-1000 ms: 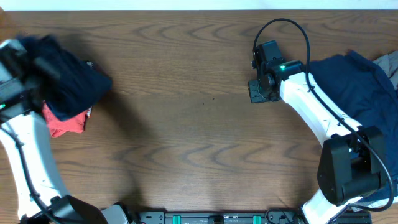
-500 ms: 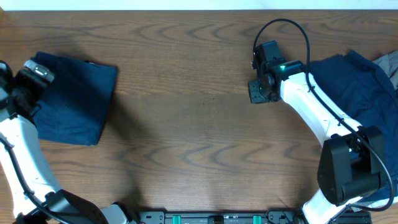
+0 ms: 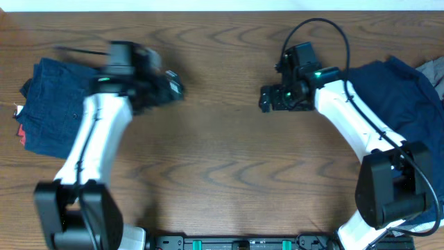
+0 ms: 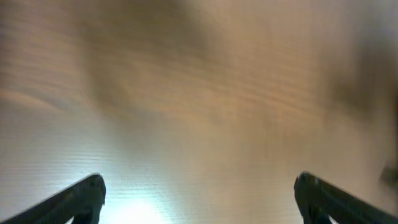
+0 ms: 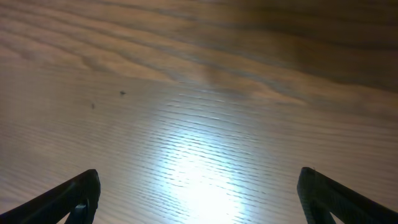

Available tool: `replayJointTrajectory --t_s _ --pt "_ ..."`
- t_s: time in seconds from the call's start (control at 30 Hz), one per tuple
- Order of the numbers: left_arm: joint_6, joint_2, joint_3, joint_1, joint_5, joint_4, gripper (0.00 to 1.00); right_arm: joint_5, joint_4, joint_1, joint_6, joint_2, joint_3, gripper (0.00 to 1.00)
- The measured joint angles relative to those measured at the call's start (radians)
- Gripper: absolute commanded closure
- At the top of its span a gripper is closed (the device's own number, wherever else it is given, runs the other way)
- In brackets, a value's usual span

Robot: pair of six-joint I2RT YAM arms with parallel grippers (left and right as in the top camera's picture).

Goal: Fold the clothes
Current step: 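Carry the folded pants left onto the red shirt with the left gripper, then release the pants and retract the left gripper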

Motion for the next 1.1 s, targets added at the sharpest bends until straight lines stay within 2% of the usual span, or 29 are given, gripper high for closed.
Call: replayJointTrajectory --t_s 0.13,0.27,0.37,0.5,0.6,0.63,0.67,0.77,0.87,1.1 --pt "0.021 0.030 -0.003 -0.071 -0.108 -0.185 0.02 -0.003 -0.121 -0.101 -0.001 -0.021 0.016 0.02" --pt "-0.002 -0.014 -0.003 -0.036 -0.199 -0.343 0.02 0.009 -0.201 -0.225 -0.019 -0.111 0.019 0.01" --pt "-0.016 -0.097 -0.003 -0.012 -0.236 -0.395 0.02 0.049 -0.235 -0.257 -0.031 -0.220 0.020 0.01" --pt "-0.021 -0.279 -0.027 -0.016 -0.264 -0.360 0.00 0.092 -0.251 -0.252 -0.041 -0.395 0.018 0.05" --pt "-0.023 -0.478 -0.109 -0.043 -0.298 -0.253 0.00 0.150 -0.166 -0.236 -0.037 -0.568 -0.046 0.17" --pt "-0.023 -0.555 -0.145 -0.058 -0.314 -0.211 0.02 0.176 -0.120 -0.224 -0.032 -0.637 -0.089 0.17" --pt "-0.023 -0.631 -0.180 -0.073 -0.330 -0.176 0.02 0.208 -0.083 -0.207 -0.022 -0.714 -0.137 0.01" --pt "-0.023 -0.854 -0.280 -0.106 -0.373 -0.080 0.02 0.281 -0.013 -0.164 -0.010 -0.946 -0.278 0.01" --pt "-0.022 -1.027 -0.329 -0.108 -0.402 -0.075 0.02 0.330 -0.018 -0.154 -0.007 -1.143 -0.371 0.01" --pt "-0.023 -1.222 -0.345 -0.108 -0.424 -0.108 0.02 0.370 -0.244 -0.154 -0.003 -1.386 -0.406 0.01"
